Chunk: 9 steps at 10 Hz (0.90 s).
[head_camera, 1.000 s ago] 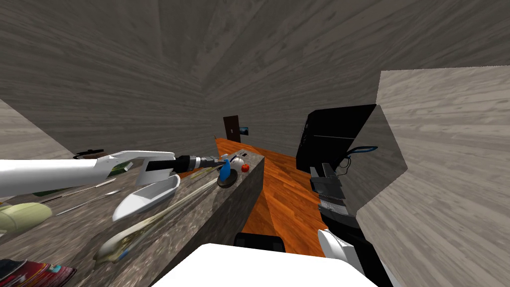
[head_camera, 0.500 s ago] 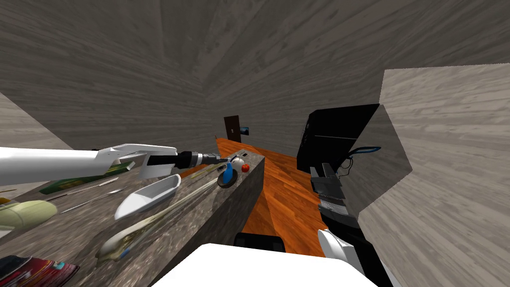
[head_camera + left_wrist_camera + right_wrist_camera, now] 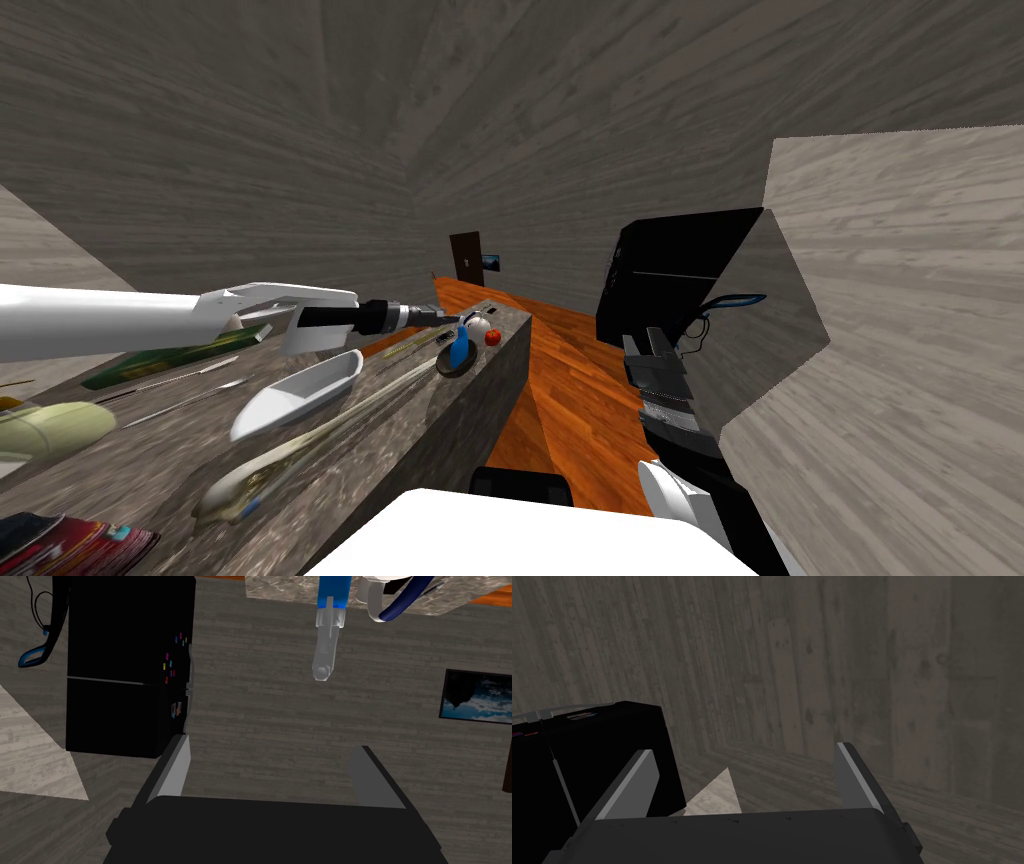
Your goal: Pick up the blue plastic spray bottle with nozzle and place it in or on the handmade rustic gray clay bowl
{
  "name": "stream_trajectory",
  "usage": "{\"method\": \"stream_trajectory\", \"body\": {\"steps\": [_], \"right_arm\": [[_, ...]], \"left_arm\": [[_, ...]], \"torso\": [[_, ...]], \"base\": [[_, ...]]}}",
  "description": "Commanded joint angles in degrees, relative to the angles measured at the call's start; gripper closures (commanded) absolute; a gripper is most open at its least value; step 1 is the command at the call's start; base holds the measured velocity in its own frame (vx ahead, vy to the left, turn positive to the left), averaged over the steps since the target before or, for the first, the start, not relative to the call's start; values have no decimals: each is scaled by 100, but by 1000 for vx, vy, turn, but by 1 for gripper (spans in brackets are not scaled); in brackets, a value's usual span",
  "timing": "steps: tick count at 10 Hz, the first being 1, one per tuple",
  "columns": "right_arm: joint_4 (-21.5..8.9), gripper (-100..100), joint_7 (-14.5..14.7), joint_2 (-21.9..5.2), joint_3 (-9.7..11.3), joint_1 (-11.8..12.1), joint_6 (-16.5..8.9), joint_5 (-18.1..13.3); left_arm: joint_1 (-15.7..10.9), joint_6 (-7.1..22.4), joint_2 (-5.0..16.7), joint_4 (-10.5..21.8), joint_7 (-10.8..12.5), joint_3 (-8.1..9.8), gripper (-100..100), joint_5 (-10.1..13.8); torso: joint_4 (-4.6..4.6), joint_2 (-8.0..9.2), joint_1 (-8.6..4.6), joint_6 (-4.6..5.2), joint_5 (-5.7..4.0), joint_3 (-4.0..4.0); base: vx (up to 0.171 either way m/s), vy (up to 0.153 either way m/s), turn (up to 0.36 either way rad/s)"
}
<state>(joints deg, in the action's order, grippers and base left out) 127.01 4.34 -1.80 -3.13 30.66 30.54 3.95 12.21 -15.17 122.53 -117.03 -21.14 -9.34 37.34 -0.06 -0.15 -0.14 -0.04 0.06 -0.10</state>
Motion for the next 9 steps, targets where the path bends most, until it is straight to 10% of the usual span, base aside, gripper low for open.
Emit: {"method": "stream_trajectory", "body": {"steps": [1,9], "right_arm": [[0,0,0,0,0,0,0,0],[0,0,0,0,0,0,0,0]], "left_arm": [[1,3,47,-19,23,35,-100,31],[1,3,47,-19,23,35,-100,31]], "torso": [[0,0,0,0,0,0],[0,-1,0,-1,1,-1]], "base": [[-5,6,-18],[2,-3,8]]}}
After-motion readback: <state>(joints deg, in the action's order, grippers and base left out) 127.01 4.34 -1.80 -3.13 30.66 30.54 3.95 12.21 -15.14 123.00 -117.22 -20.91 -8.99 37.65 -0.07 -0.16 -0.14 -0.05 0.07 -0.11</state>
